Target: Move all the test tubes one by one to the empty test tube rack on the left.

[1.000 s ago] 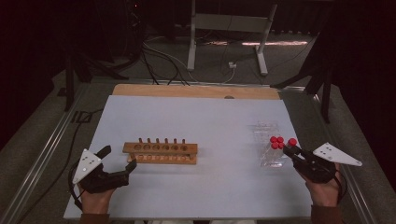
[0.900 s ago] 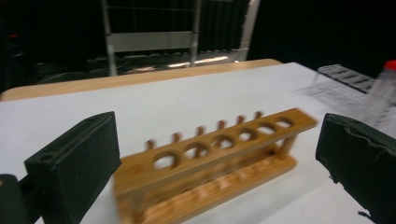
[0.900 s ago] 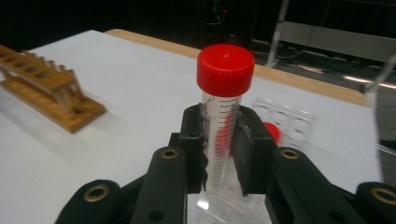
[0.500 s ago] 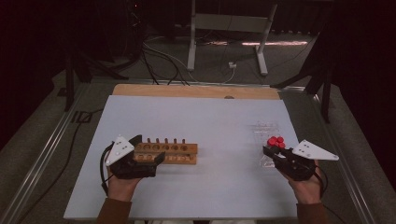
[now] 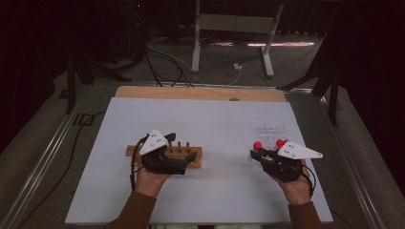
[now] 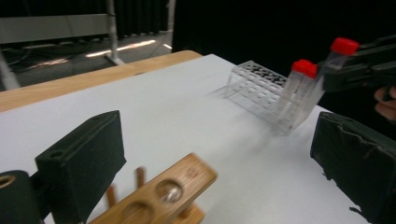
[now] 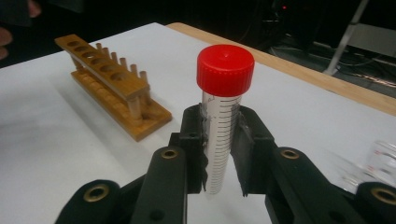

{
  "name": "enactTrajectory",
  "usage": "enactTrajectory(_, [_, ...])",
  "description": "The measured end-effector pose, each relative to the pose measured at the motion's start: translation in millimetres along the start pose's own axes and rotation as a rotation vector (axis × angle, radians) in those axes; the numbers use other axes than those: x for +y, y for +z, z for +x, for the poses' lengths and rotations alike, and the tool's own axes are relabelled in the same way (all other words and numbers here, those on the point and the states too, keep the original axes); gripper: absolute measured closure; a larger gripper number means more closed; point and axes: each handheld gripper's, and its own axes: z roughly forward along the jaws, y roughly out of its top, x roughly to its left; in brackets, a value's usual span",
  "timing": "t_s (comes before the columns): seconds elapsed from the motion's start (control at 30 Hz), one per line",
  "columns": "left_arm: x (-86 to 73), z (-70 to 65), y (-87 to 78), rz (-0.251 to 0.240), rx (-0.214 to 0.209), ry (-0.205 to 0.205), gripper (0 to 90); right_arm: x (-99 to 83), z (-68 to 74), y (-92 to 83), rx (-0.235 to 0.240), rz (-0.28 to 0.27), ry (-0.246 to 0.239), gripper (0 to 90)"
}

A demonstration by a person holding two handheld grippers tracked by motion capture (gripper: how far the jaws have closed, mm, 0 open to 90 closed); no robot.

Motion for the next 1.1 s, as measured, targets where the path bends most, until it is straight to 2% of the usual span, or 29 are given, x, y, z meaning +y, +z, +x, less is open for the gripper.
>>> enactTrajectory(0.17, [8.3,-16.0,21.6,0.007,-0.059,0.019,7.3,2.0,8.4,12.8,0.030,0.022,-0.011,74.7])
enactTrajectory(0.27, [11.3,-22.6,28.8,0.008,-0.075,0.030,8.8,3.5,14.6,20.5,0.050,0.031,-0.019,74.7])
enactTrajectory(0.37, [16.4,-36.3,43.2,0.010,-0.109,0.048,14.3,5.2,20.4,28.5,0.070,0.040,-0.022,74.7])
enactTrajectory(0.47, [18.4,-41.5,49.8,0.014,-0.122,0.053,18.3,7.0,26.9,36.0,0.090,0.048,-0.030,74.7])
enactTrajectory(0.57, [19.9,-46.4,57.0,0.015,-0.141,0.064,28.4,8.8,32.0,41.6,0.106,0.056,-0.035,74.7])
enactTrajectory(0.6, [20.2,-48.7,60.0,0.012,-0.169,0.071,33.5,9.6,33.2,43.1,0.110,0.059,-0.037,74.7])
enactTrajectory(0.7, [19.8,-50.6,63.1,0.014,-0.207,0.077,46.4,11.1,36.0,46.2,0.120,0.067,-0.046,74.7])
enactTrajectory(0.8, [18.4,-52.1,66.4,0.026,-0.220,0.082,56.8,11.1,38.2,47.9,0.128,0.068,-0.045,74.7])
enactTrajectory(1.0, [14.6,-51.8,72.3,0.058,-0.234,0.097,68.3,10.7,39.9,49.7,0.144,0.073,-0.044,74.7])
enactTrajectory(1.1, [14.1,-52.0,72.1,0.060,-0.228,0.101,70.6,10.1,38.8,51.1,0.153,0.076,-0.038,74.7])
